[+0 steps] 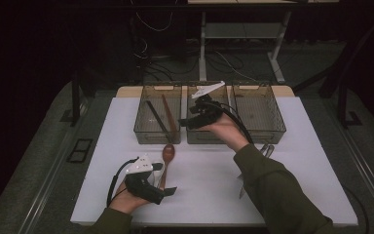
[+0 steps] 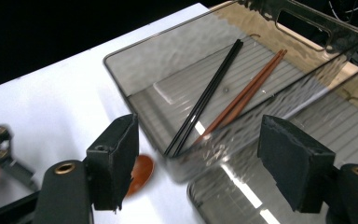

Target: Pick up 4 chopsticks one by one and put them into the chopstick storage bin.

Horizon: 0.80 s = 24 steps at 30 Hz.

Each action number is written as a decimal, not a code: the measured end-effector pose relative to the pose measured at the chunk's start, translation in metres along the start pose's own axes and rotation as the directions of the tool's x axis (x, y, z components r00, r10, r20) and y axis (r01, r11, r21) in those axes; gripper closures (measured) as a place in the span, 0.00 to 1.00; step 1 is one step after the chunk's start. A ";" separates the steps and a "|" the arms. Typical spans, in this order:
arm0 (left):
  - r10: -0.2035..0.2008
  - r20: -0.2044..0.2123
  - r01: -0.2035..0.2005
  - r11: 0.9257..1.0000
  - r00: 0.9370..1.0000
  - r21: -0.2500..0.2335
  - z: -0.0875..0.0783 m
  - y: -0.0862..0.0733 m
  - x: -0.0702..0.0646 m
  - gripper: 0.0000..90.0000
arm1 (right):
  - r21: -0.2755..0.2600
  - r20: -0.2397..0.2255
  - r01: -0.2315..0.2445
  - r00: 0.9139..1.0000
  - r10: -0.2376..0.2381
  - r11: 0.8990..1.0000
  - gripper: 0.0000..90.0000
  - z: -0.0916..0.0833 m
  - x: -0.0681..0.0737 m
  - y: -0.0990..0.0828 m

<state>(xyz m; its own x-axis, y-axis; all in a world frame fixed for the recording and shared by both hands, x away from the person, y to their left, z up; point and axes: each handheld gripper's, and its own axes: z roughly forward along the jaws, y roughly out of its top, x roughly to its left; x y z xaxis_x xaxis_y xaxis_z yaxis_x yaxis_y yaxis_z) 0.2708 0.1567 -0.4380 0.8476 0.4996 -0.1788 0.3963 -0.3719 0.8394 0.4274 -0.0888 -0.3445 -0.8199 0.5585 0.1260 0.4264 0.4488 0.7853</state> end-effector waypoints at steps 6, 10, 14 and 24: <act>-0.007 -0.001 0.007 1.000 1.000 0.007 0.002 0.001 0.000 0.00 | -0.019 -0.005 -0.006 1.000 0.006 1.000 0.30 -0.021 0.000 -0.020; -0.007 -0.002 0.007 1.000 1.000 0.003 0.001 0.001 0.000 0.00 | -0.021 -0.006 0.002 1.000 -0.002 1.000 0.29 -0.035 0.000 -0.034; -0.005 -0.005 0.005 1.000 1.000 0.008 0.001 0.000 -0.001 0.00 | -0.015 0.034 0.012 0.999 -0.011 1.000 0.27 -0.048 -0.001 -0.049; -0.010 -0.010 0.010 1.000 1.000 0.011 0.001 -0.002 -0.002 0.00 | -0.082 0.054 -0.042 0.997 0.047 0.996 0.22 -0.087 -0.009 -0.092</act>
<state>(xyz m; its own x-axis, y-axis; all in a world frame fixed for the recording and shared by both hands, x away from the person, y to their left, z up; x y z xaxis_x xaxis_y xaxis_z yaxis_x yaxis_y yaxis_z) 0.2686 0.1557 -0.4393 0.8403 0.5107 -0.1818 0.4082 -0.3753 0.8322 0.3624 -0.1959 -0.3645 -0.7774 0.6155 0.1299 0.4279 0.3661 0.8263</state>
